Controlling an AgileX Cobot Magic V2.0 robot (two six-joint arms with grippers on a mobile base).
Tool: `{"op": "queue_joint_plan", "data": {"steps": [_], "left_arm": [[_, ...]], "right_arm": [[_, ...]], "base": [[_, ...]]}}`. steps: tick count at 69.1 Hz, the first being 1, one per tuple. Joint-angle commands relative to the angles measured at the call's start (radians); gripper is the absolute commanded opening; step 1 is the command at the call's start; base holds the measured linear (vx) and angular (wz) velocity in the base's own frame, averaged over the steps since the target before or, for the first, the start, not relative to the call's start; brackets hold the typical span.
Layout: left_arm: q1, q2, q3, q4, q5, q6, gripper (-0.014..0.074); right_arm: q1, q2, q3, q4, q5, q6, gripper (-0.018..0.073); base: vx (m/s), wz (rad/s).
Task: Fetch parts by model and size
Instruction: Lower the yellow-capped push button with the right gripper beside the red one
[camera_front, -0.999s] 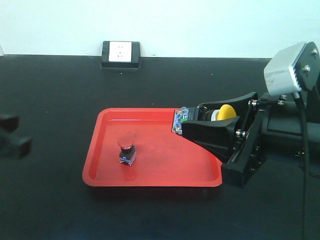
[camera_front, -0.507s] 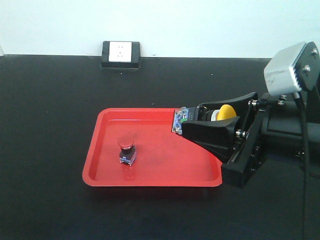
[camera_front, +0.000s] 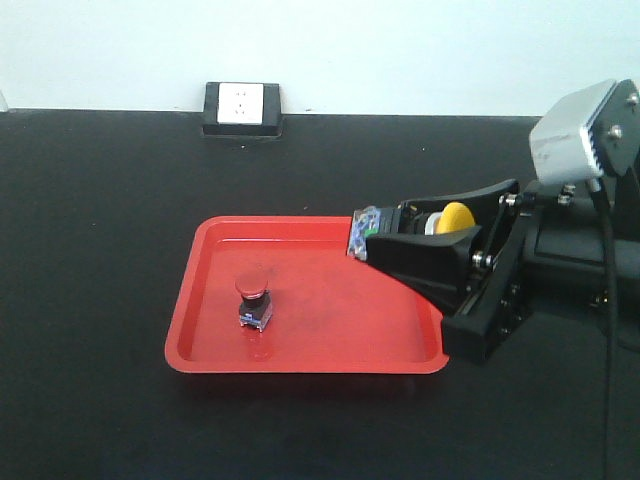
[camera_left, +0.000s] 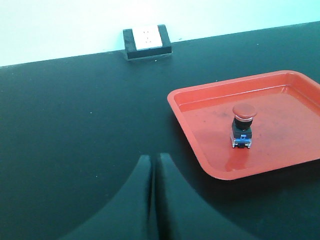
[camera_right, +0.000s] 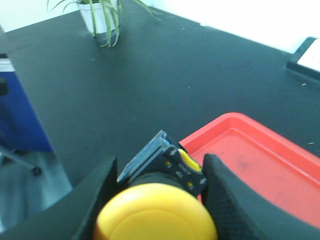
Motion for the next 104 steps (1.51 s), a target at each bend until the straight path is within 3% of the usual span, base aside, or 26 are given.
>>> {"op": "queue_joint_plan", "data": {"steps": [1,12,25,35,45,57,61,66,88,104], "left_arm": [[0.002,0.013,-0.023,0.000,-0.077,-0.002,-0.0007],[0.002,0.013,-0.023,0.000,-0.079,-0.002,-0.0007],[0.002,0.013,-0.023,0.000,-0.079,-0.002,-0.0007],[0.002,0.013,-0.023,0.000,-0.079,-0.002,-0.0007],[0.002,0.013,-0.023,0.000,-0.079,-0.002,-0.0007],[0.002,0.013,-0.023,0.000,-0.079,-0.002,-0.0007],[0.002,0.013,-0.023,0.000,-0.079,-0.002,-0.0007],[0.002,0.013,-0.023,0.000,-0.079,-0.002,-0.0007],[0.002,0.013,-0.022,0.000,-0.075,-0.002,-0.0007],[0.002,0.013,-0.022,0.000,-0.071,-0.002,-0.0007]], "right_arm": [[-0.003,0.000,-0.027,0.041,-0.098,0.035,-0.0005],[-0.003,0.057,-0.031,0.038,-0.187,0.117,-0.0005],[-0.005,0.170,-0.066,0.025,-0.162,0.145,-0.0005],[-0.005,0.263,-0.152,-0.067,-0.140,0.226,-0.0005],[-0.005,0.345,-0.272,-0.315,-0.074,0.445,-0.0005],[-0.005,0.449,-0.449,-0.738,0.143,0.776,-0.0005],[-0.005,0.487,-0.515,-0.856,0.227,0.848,-0.0005],[-0.005,0.536,-0.587,-0.936,0.337,0.892,-0.0005],[-0.005,0.772,-0.874,-0.947,0.652,0.893,-0.0005],[-0.004,0.920,-0.986,-0.928,0.683,0.819,-0.0004]], "base": [[0.00,0.00],[0.00,0.00],[0.00,0.00],[0.00,0.00],[0.00,0.00],[0.00,0.00],[0.00,0.00],[0.00,0.00],[0.00,0.00],[0.00,0.00]]}}
